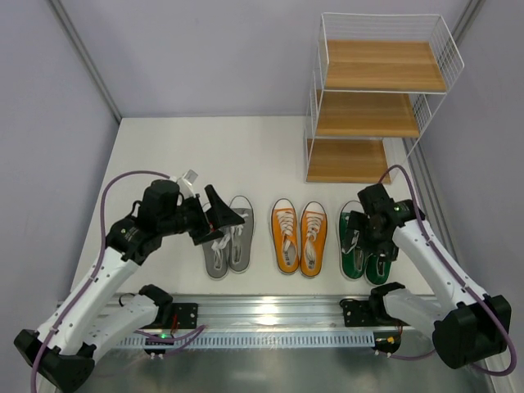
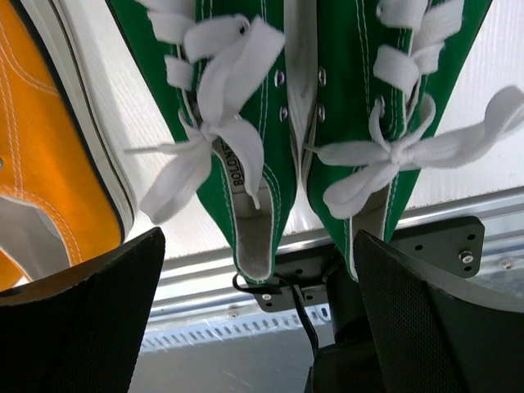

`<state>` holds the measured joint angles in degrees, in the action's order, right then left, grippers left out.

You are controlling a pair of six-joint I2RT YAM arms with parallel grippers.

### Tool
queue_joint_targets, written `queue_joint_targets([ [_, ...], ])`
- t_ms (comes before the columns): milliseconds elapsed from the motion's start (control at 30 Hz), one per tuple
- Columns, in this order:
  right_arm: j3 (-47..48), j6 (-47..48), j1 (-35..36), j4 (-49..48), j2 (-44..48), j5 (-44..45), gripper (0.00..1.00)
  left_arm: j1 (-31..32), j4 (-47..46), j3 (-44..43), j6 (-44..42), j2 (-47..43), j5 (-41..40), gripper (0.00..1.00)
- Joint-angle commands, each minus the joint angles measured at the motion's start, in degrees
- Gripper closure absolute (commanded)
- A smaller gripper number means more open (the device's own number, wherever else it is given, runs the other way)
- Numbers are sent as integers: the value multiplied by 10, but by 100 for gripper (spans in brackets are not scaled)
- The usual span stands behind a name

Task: Place and organize the shoes onto the shoe shelf

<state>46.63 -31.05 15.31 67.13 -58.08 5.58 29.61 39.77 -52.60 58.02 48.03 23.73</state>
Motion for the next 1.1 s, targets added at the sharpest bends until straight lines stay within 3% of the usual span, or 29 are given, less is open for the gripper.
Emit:
queue_joint_targets([
  [0,31,-23,9,-52,-24,31,4,3,-7,6,-3,-14,-4,0],
  [133,32,-17,14,-102,-67,38,8,2,-5,11,-7,-20,-3,0],
  [367,20,-2,14,-176,-148,58,29,3,12,11,-13,-34,-15,0],
  [467,8,-4,14,-205,-183,60,61,2,15,15,-12,-41,-18,0],
  [500,6,-1,13,-219,-193,58,88,2,16,16,-12,-46,-20,0],
  [533,7,2,14,-224,-213,57,95,2,16,18,-12,-47,-21,0],
  [667,21,26,15,-221,-223,44,96,3,22,15,-14,-48,-22,0],
  [867,113,65,31,-144,-90,43,96,2,27,10,-20,-48,-32,0],
  [1067,183,107,31,-116,-71,61,96,2,6,12,-18,-31,-27,0],
])
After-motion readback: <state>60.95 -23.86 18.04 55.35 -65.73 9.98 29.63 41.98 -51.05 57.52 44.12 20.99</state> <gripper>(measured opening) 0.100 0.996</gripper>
